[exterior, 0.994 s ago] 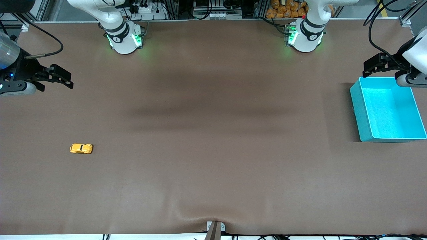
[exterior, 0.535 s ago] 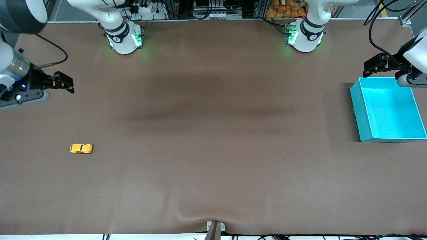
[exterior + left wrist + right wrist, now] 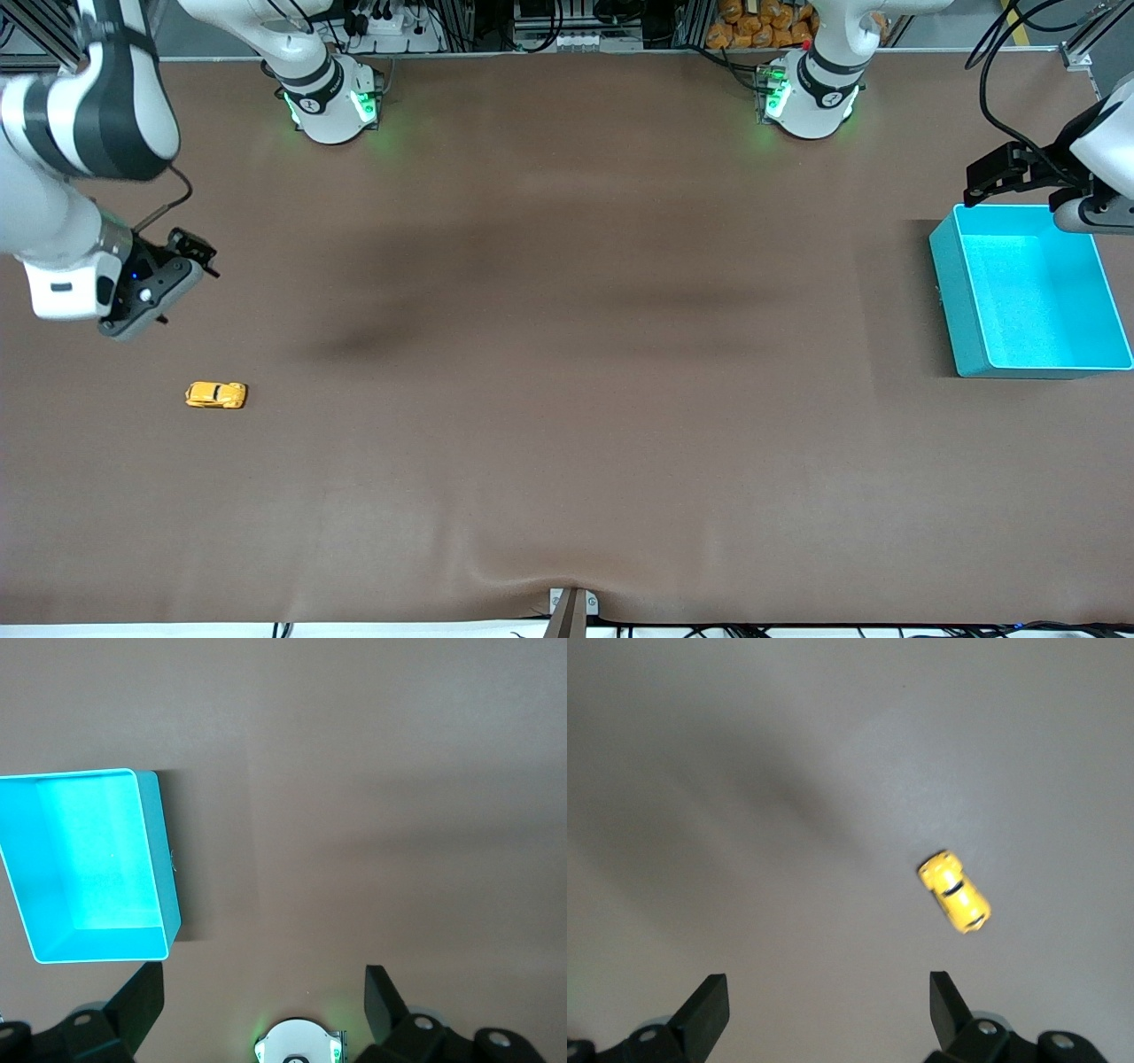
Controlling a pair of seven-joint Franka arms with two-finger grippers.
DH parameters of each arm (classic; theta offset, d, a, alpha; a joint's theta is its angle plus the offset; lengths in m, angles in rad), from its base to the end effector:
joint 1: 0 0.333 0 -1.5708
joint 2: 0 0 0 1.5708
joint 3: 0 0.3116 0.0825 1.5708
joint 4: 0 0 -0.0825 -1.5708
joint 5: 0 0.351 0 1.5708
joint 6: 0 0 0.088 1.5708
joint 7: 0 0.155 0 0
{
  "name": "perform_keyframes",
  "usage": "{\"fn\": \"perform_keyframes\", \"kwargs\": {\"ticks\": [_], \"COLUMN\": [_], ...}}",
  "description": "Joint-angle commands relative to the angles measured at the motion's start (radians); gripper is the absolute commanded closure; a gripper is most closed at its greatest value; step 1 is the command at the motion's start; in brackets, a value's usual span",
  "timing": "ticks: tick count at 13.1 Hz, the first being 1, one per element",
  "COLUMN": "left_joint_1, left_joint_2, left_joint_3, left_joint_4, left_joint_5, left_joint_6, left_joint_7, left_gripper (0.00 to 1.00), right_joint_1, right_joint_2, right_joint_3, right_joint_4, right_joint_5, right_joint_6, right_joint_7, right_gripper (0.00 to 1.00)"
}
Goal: Wind and store yellow beetle car
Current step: 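Reach the right gripper down over the yellow beetle car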
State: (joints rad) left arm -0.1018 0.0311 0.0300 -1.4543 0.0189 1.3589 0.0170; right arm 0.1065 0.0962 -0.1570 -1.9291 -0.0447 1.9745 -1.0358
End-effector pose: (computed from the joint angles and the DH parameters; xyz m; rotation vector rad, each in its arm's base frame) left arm 0.5015 -0.0331 0.5892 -3.1095 0.1337 0.1962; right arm 0.5428 -0.0309 0.3968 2.7328 1.5005 -0.1113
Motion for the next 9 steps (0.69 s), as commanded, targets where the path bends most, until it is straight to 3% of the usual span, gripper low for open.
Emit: {"fn": "perform_keyframes", "kwargs": {"ticks": [1,6,9], "left_joint_1": [0.004,0.011,0.013], "left_joint_2": [-0.003,-0.003,-0.002], "left_joint_3": [0.002,0.005,0.005], "left_joint_4": [0.003,0.005,0.006], "left_joint_5": [-0.008,-0.014,-0.016], "left_joint_6": [-0.006,-0.006,-0.006], "left_joint_7": [-0.006,-0.009,0.0], "left_gripper": [0.0,0.0,0.0], "right_joint_1": [0.022,-0.007,-0.03], "right_joint_2": [0.13,0.305,0.356], "right_joint_3": [-0.062,-0.062,-0.062], "right_joint_4": [0.019,0.105,0.139], "right_joint_5": [0.0,0.107,0.106], "right_joint_6": [0.145,0.201,0.207], "right_joint_7": [-0.264,-0.547,-0.631], "right_gripper": [0.0,0.0,0.0]}}
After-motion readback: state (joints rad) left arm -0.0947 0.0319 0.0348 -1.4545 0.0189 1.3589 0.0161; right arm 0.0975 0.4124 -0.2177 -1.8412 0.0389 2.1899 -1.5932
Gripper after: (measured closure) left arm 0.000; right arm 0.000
